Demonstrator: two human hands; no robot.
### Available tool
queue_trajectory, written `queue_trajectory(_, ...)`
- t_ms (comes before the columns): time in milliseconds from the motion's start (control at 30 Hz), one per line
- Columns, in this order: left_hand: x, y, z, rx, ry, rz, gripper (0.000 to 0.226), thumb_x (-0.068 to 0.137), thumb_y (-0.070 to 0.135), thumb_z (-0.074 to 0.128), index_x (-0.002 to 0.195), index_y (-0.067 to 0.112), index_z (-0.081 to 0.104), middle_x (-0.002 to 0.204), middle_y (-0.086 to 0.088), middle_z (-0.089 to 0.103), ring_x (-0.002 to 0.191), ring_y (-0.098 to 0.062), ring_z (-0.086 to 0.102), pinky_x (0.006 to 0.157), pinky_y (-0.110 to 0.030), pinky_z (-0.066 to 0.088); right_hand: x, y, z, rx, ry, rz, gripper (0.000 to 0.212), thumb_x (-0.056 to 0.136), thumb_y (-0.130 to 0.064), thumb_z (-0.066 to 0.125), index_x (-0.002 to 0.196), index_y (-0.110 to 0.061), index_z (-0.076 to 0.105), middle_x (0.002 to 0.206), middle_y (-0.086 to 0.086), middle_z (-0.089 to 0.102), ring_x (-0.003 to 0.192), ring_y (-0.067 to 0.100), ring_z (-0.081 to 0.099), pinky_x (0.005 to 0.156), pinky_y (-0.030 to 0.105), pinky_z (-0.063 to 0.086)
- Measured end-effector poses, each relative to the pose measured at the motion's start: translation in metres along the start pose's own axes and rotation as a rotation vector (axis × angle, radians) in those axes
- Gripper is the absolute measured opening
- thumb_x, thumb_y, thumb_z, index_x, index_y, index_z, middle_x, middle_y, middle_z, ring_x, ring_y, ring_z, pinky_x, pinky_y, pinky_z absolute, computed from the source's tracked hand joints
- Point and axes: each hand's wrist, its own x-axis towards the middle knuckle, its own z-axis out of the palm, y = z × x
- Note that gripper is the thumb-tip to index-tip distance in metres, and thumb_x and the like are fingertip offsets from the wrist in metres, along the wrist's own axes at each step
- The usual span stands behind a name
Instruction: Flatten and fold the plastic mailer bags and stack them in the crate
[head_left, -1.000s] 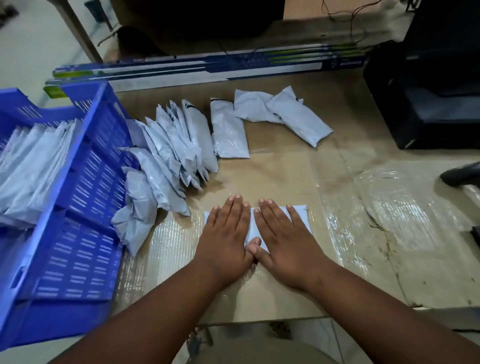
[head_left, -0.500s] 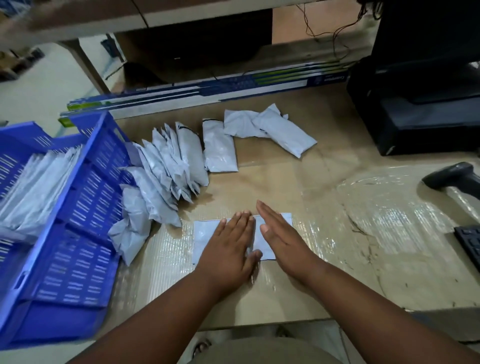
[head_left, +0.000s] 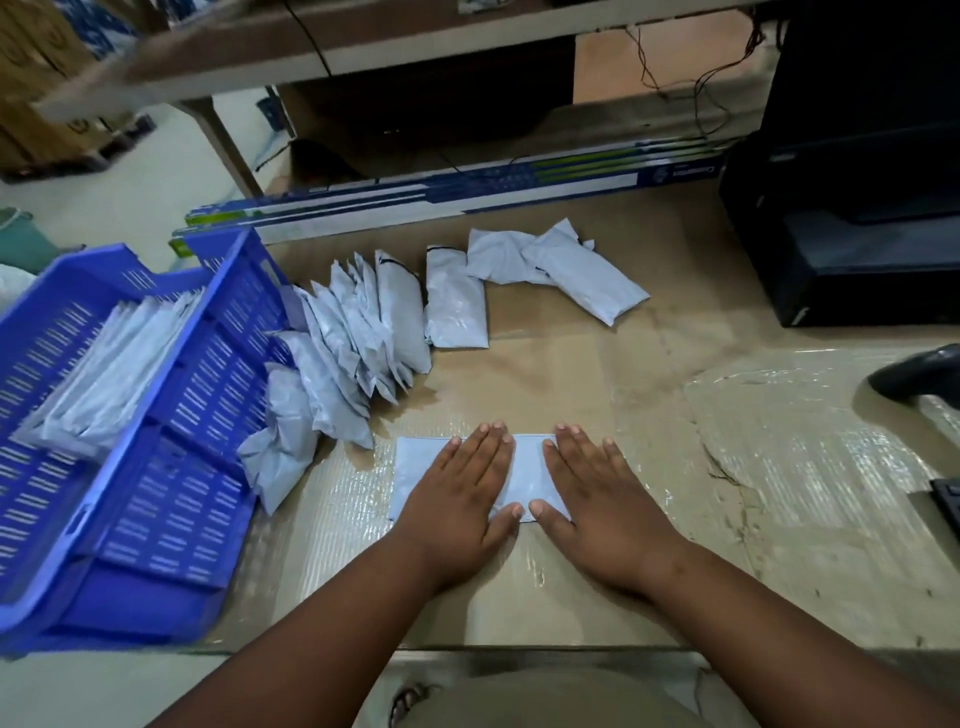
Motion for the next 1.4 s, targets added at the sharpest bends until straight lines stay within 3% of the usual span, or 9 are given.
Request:
queue_trajectory(233, -0.015, -0.001, -0.036, 0.007, 0.062, 0.063, 0.096, 0.103, 0.069, 0.041, 0.170, 0.012, 0.000, 0.178, -0.007, -0.011, 0.164, -0.020, -0.011, 0.133, -0.048, 0.006, -0.004, -0.001, -0.023, -0.175, 0.060, -0.260, 0.099, 0.096, -0.086, 0.012, 0.169, -0.022, -0.004, 0.174, 0.003, -0.024, 0.159, 0.019, -0.026, 0.130, 0.053, -0.005)
queue_trajectory(500, -0.035, -0.005, -0.025, 0.045, -0.118, 0.042, 0.104, 0.097, 0.085, 0.034, 0.170, 0.021, -0.003, 0.177, 0.003, -0.016, 0.162, -0.013, -0.017, 0.132, -0.051, 0.007, 0.013, 0.001, -0.017, -0.235, -0.200, -0.304, 0.110, 0.087, -0.094, 0.013, 0.167, -0.024, -0.015, 0.172, 0.002, -0.029, 0.158, 0.021, -0.029, 0.131, 0.049, -0.005)
queue_trajectory(600, -0.034, -0.004, -0.022, 0.027, -0.130, 0.018, 0.105, 0.097, 0.085, 0.035, 0.170, 0.021, -0.006, 0.176, 0.003, -0.018, 0.161, -0.012, -0.020, 0.132, -0.050, 0.003, 0.025, 0.000, -0.042, -0.288, -0.237, -0.337, 0.105, 0.089, -0.091, 0.023, 0.169, -0.025, 0.003, 0.176, 0.003, -0.010, 0.163, 0.022, -0.008, 0.131, 0.048, 0.000)
queue_trajectory(700, -0.033, -0.004, -0.024, -0.011, -0.158, 0.021, 0.104, 0.097, 0.085, 0.031, 0.170, 0.022, -0.008, 0.176, 0.005, -0.021, 0.160, -0.010, -0.023, 0.132, -0.050, 0.002, 0.033, -0.009, -0.053, -0.240, -0.053, -0.393, 0.087, 0.099, -0.077, 0.028, 0.165, -0.019, 0.028, 0.176, 0.008, 0.011, 0.162, 0.022, 0.010, 0.131, 0.043, 0.002)
queue_trajectory(800, -0.035, -0.010, -0.031, -0.123, -0.148, 0.034, 0.105, 0.099, 0.080, 0.040, 0.169, 0.018, -0.007, 0.176, 0.002, -0.019, 0.161, -0.011, -0.021, 0.132, -0.050, 0.003, 0.029, -0.023, -0.024, -0.163, -0.038, -0.386, 0.090, 0.101, -0.077, 0.016, 0.169, -0.019, 0.004, 0.176, 0.008, -0.008, 0.163, 0.024, -0.011, 0.131, 0.051, 0.001)
queue_trajectory(1033, -0.060, -0.033, -0.033, -0.066, -0.127, -0.106, 0.111, 0.094, 0.085, 0.040, 0.169, 0.021, -0.012, 0.175, 0.001, -0.023, 0.160, -0.012, -0.025, 0.133, -0.044, 0.001, 0.032, -0.020, 0.001, -0.236, -0.099, -0.355, 0.104, 0.083, -0.086, -0.011, 0.169, -0.029, -0.001, 0.176, 0.003, -0.016, 0.161, 0.029, -0.019, 0.127, 0.052, -0.012)
queue_trajectory(1133, -0.062, -0.032, -0.025, -0.043, -0.133, -0.131, 0.109, 0.094, 0.086, 0.038, 0.169, 0.024, -0.011, 0.175, 0.003, -0.021, 0.160, -0.010, -0.024, 0.133, -0.045, 0.003, 0.039, -0.032, -0.013, -0.334, -0.187, -0.328, 0.094, 0.092, -0.085, 0.000, 0.168, -0.030, -0.003, 0.175, 0.003, -0.020, 0.161, 0.027, -0.021, 0.126, 0.059, -0.013)
queue_trajectory(1233, -0.061, -0.035, -0.027, -0.068, -0.119, -0.127, 0.107, 0.095, 0.085, 0.040, 0.170, 0.023, -0.007, 0.176, 0.004, -0.018, 0.160, -0.008, -0.023, 0.133, -0.043, 0.003, 0.047, -0.049, -0.019, -0.297, -0.057, -0.337, 0.087, 0.096, -0.078, 0.017, 0.163, -0.023, 0.029, 0.177, 0.009, 0.000, 0.163, 0.024, -0.007, 0.127, 0.061, -0.007)
queue_trajectory(1400, -0.073, -0.053, -0.027, -0.071, -0.076, -0.162, 0.095, 0.102, 0.075, 0.035, 0.170, 0.021, -0.004, 0.176, 0.005, -0.017, 0.160, -0.006, -0.020, 0.133, -0.040, -0.003, 0.047, -0.066, 0.022, -0.191, 0.031, -0.429, 0.087, 0.102, -0.077, 0.011, 0.169, -0.022, 0.014, 0.177, 0.004, 0.001, 0.163, 0.024, -0.006, 0.127, 0.061, -0.003)
